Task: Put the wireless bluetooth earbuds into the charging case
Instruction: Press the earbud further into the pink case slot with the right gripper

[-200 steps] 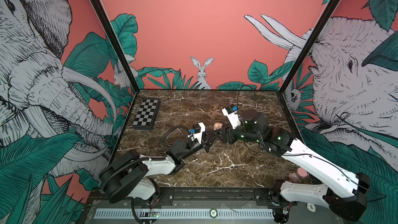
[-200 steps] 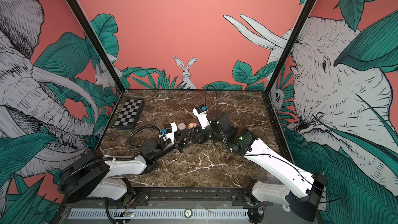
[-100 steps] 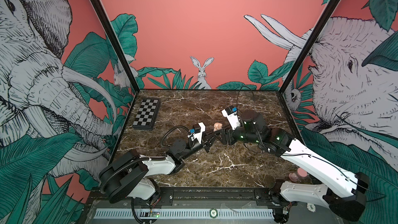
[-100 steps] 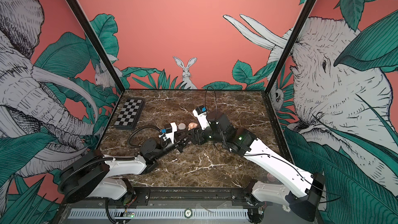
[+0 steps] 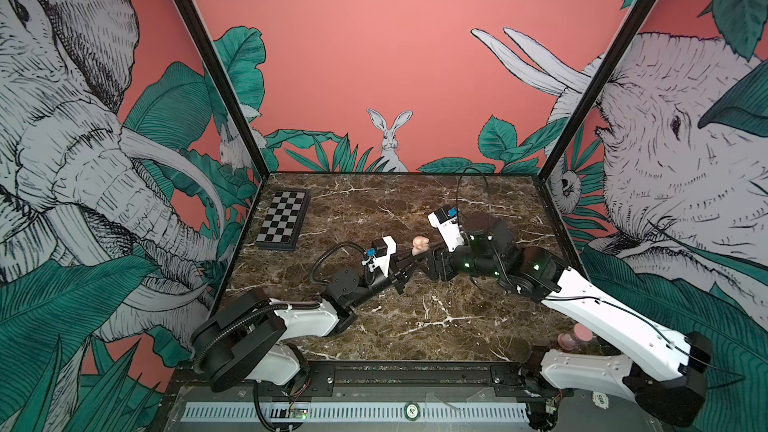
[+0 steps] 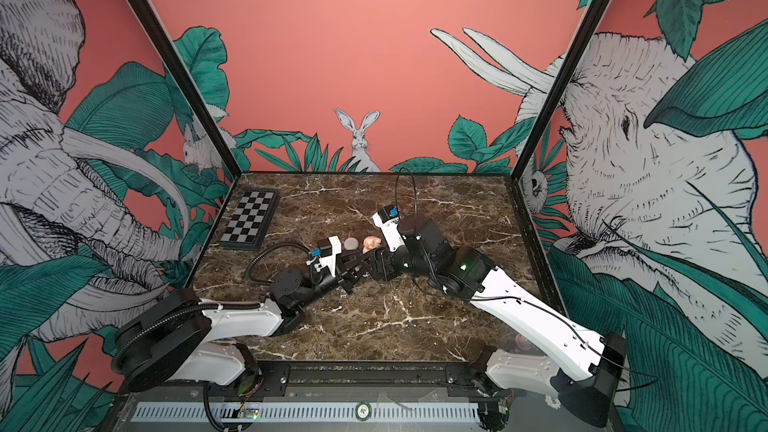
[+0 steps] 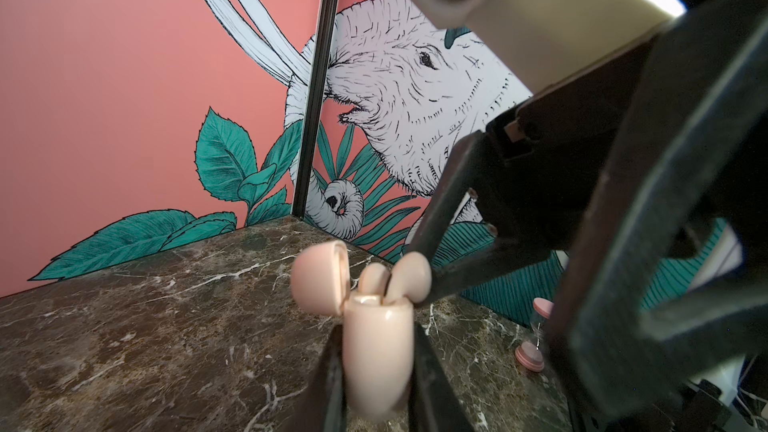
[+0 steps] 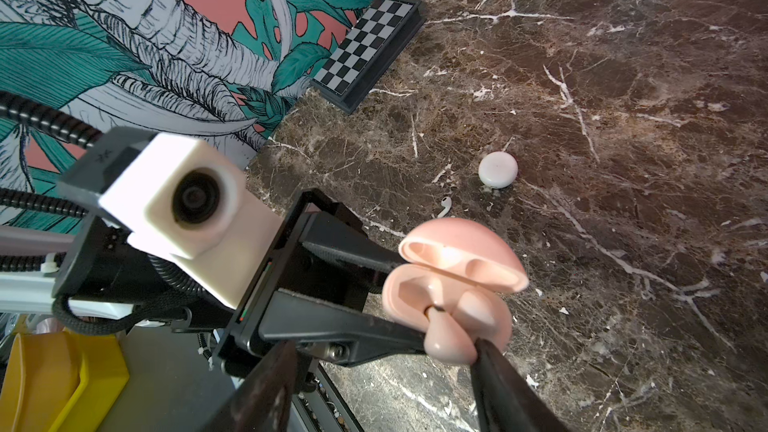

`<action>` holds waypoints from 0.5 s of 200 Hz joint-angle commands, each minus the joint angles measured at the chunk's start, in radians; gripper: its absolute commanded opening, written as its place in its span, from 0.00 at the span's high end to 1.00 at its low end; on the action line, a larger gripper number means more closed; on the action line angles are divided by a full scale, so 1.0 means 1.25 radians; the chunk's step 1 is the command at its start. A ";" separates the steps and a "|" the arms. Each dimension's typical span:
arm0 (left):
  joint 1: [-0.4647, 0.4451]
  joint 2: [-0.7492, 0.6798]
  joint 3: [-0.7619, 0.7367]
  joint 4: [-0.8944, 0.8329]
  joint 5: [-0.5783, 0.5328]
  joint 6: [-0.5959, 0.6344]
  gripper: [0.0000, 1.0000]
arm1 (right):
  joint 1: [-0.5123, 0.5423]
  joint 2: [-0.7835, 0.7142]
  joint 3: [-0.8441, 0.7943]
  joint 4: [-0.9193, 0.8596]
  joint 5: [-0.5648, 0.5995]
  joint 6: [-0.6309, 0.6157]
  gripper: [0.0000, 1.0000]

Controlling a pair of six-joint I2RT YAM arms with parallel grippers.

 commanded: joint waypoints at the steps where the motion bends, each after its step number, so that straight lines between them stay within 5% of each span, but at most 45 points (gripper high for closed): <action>1: -0.001 -0.007 -0.007 0.036 -0.004 0.006 1.00 | 0.009 -0.013 0.024 0.006 -0.003 0.005 0.36; 100: -0.001 0.001 -0.006 0.036 0.005 0.002 1.00 | 0.024 0.002 0.057 0.002 -0.002 -0.011 0.36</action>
